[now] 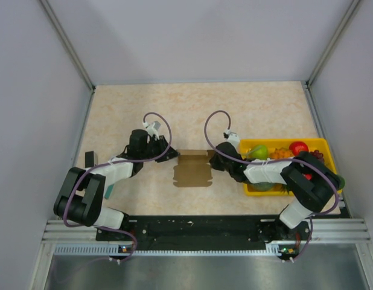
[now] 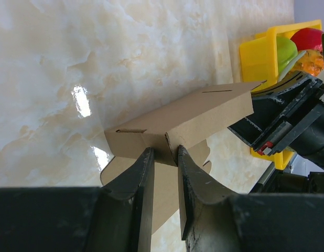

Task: Fold the paper box

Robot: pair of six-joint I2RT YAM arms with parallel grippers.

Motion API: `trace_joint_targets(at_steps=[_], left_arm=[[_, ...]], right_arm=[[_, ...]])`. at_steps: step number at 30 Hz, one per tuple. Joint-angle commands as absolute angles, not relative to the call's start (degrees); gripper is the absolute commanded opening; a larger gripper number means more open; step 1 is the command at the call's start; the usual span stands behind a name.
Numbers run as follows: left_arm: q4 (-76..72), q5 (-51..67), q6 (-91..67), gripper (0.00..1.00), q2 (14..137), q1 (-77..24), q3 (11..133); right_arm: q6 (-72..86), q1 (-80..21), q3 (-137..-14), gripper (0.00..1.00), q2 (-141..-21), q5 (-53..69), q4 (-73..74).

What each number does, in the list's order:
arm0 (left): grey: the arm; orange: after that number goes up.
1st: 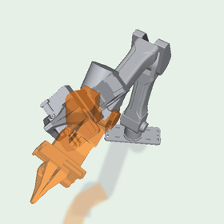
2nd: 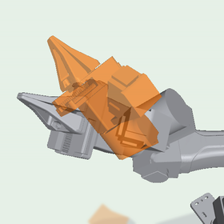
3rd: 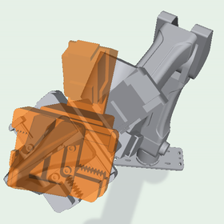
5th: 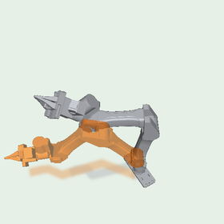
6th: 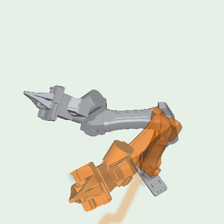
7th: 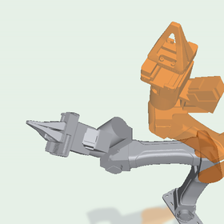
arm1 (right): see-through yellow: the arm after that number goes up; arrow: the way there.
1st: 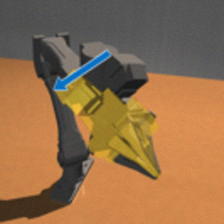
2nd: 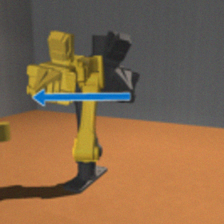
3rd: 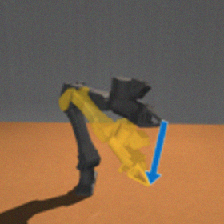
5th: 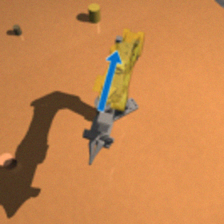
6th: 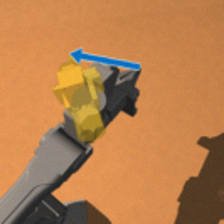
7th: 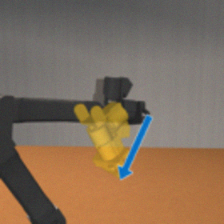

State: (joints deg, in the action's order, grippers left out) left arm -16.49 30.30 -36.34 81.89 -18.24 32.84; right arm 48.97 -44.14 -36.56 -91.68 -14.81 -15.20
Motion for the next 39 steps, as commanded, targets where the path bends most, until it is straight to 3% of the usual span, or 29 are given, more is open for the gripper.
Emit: trace_joint_targets(at_steps=[1, 10, 17, 23, 26, 33, 39], left_arm=[[-15.03, 30.32, -36.56, 0.05, 82.71, -18.81, 32.43], [-15.12, 30.41, -36.83, 0.04, 82.53, -19.07, 32.26], [-14.77, 29.97, -36.65, 0.04, 82.44, -19.07, 32.08], [-14.42, 30.06, -36.3, 0.04, 82.53, -19.07, 32.43], [-14.07, 29.97, -36.21, 0.04, 82.71, -19.07, 32.69], [-13.27, 29.71, -35.51, 0.04, 82.27, -19.07, 32.78], [-12.22, 29.71, -34.81, 0.04, 82.09, -19.07, 33.22]], right_arm=[[43.43, -48.51, -40.43, 0.0, -93.25, -15.02, -19.95], [38.93, -51.59, -45.26, 0.0, -96.24, -18.01, -16.26], [40.95, -51.5, -45.17, 0.1, -93.52, -16.79, -11.97], [39.65, -51.15, -43.51, 0.38, -83.69, -15.47, 2.71], [37.02, -49.23, -42.11, 0.44, -78.24, -9.34, 8.16], [20.59, -44.39, -48.5, 0.45, -73.3, 2.28, 20.9], [2.83, -43.24, -62.12, 0.36, -79.62, -9.29, 32.32]])
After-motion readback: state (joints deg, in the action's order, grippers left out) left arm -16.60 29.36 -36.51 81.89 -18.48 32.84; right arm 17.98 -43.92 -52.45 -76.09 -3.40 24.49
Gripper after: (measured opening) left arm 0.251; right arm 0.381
